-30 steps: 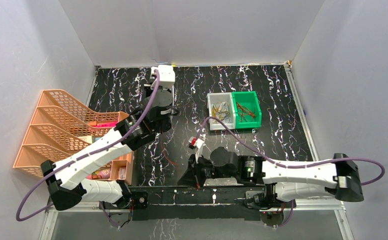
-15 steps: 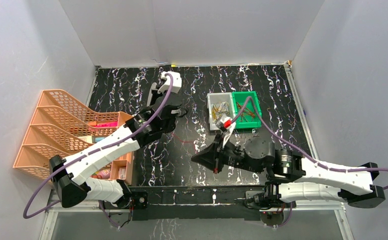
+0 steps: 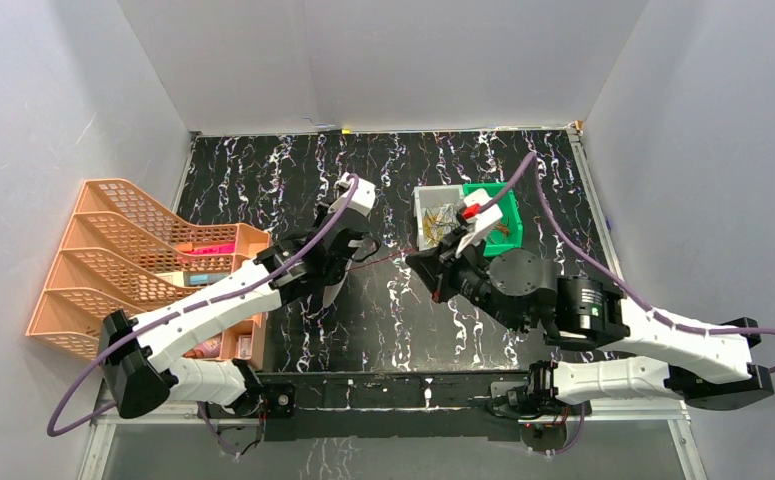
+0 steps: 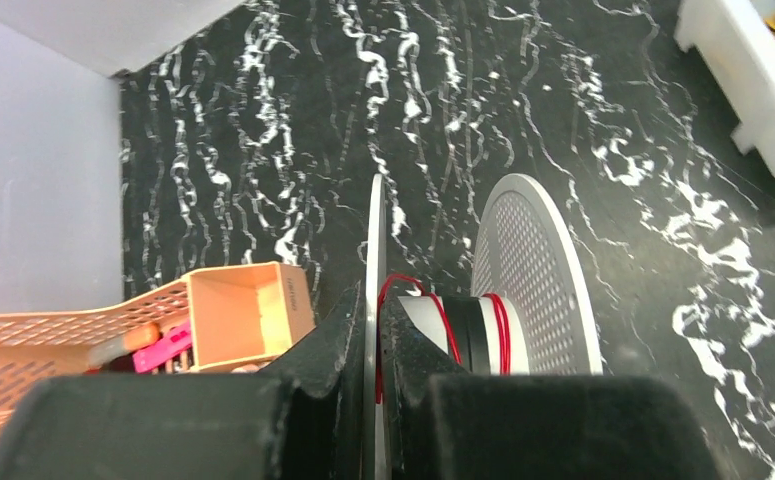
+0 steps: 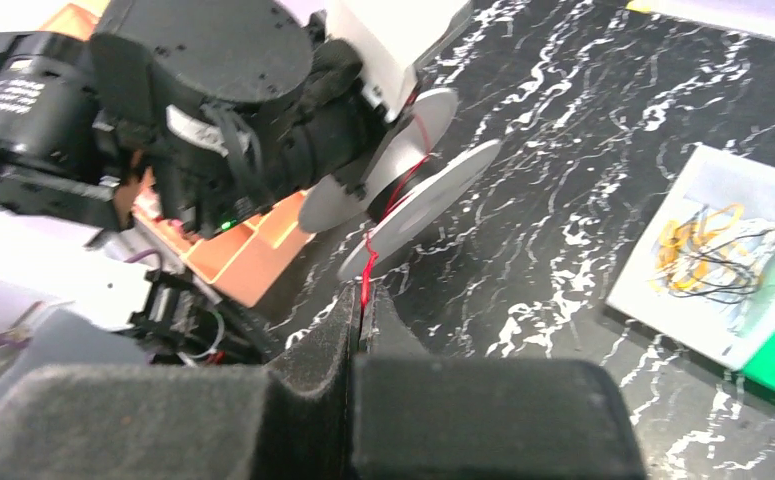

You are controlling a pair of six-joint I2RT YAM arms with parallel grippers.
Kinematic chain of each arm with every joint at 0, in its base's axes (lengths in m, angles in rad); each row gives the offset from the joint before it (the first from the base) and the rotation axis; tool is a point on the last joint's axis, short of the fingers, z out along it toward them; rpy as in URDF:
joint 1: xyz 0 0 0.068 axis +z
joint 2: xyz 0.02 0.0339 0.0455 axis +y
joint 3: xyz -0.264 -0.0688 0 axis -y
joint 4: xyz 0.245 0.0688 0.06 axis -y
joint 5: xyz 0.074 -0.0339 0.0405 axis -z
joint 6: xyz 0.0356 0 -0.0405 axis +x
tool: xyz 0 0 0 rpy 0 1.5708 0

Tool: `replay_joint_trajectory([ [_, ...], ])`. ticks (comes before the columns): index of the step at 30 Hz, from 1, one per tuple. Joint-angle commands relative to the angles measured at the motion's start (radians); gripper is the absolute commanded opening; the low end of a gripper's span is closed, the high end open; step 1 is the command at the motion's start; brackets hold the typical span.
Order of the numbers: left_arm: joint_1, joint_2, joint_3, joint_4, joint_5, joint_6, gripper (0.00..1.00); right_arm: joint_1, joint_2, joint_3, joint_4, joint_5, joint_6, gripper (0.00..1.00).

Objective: Wrap the cables

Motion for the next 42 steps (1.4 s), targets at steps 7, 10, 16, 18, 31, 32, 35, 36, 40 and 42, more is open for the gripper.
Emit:
replay_joint_trajectory([
  [7, 0.002, -0.142, -0.035, -0.096, 0.392, 0.003, 0.00, -0.019, 0.140, 0.141, -0.035, 0.239, -0.164, 0.00],
  [10, 0.003, -0.174, -0.040, -0.119, 0.476, -0.019, 0.00, -0.107, 0.158, 0.137, -0.031, 0.198, -0.182, 0.00],
  [16, -0.001, -0.234, -0.066, -0.145, 0.643, -0.056, 0.00, -0.435, 0.178, 0.038, 0.007, -0.093, -0.168, 0.00],
  [18, 0.000, -0.257, -0.074, -0.149, 0.673, -0.060, 0.00, -0.517, 0.193, 0.011, 0.010, -0.166, -0.147, 0.00],
  [31, 0.000, -0.374, -0.004, -0.170, 0.800, -0.120, 0.00, -0.799, 0.110, -0.427, 0.281, -0.553, 0.059, 0.00],
  [32, 0.000, -0.380, 0.005, -0.167, 0.801, -0.129, 0.00, -0.800, 0.103, -0.458, 0.305, -0.571, 0.073, 0.00],
  [35, 0.000, -0.403, 0.029, -0.146, 0.809, -0.162, 0.00, -0.807, 0.087, -0.533, 0.358, -0.615, 0.112, 0.00],
  [36, 0.000, -0.407, 0.040, -0.141, 0.810, -0.173, 0.00, -0.810, 0.084, -0.555, 0.374, -0.634, 0.126, 0.00],
  [40, -0.001, -0.406, 0.080, -0.120, 0.787, -0.226, 0.00, -0.810, 0.081, -0.653, 0.465, -0.721, 0.196, 0.00],
  [42, 0.000, -0.407, 0.090, -0.098, 0.772, -0.255, 0.00, -0.811, 0.073, -0.704, 0.518, -0.761, 0.229, 0.00],
])
